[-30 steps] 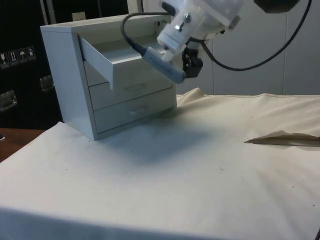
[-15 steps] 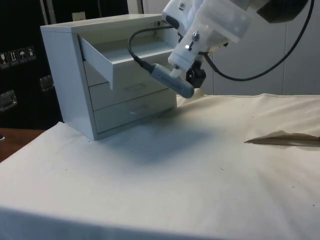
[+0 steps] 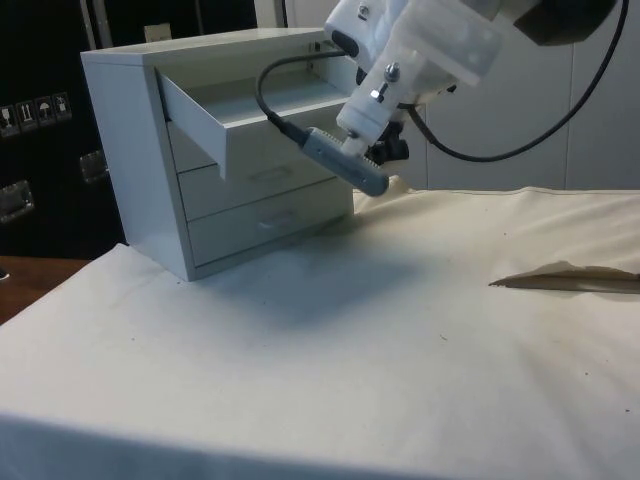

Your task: Open the drawer, then close it.

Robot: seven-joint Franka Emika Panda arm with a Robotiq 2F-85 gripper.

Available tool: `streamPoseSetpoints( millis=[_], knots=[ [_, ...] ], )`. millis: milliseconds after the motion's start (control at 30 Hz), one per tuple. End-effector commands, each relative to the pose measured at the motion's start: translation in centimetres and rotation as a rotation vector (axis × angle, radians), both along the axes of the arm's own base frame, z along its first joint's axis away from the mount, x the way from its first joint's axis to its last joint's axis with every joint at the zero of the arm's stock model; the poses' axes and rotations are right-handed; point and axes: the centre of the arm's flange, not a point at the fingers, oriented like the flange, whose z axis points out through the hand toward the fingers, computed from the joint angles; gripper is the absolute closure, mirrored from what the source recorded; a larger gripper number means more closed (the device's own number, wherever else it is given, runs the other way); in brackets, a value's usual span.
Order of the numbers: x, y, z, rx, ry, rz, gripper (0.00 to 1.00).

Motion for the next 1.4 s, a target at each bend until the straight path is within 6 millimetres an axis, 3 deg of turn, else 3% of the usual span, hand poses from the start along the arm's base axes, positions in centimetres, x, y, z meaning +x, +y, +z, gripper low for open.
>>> streamPoseSetpoints(
  millis=[0,167,200,400,1100,1367],
  knots=[
    [0.0,0.0,0.0,0.002,0.000,0.001,0.41],
    [0.0,0.0,0.0,0.000,0.000,0.000,0.72],
    [0.0,0.0,0.0,0.003,0.000,0.000,0.72],
    [0.2,0.0,0.0,0.002,-0.003,-0.001,1.00],
    [2.8,-0.7,0.1,-0.039,-0.012,-0.025,1.00],
    [4.7,-1.2,0.3,-0.059,-0.016,-0.030,1.00]
  ],
)
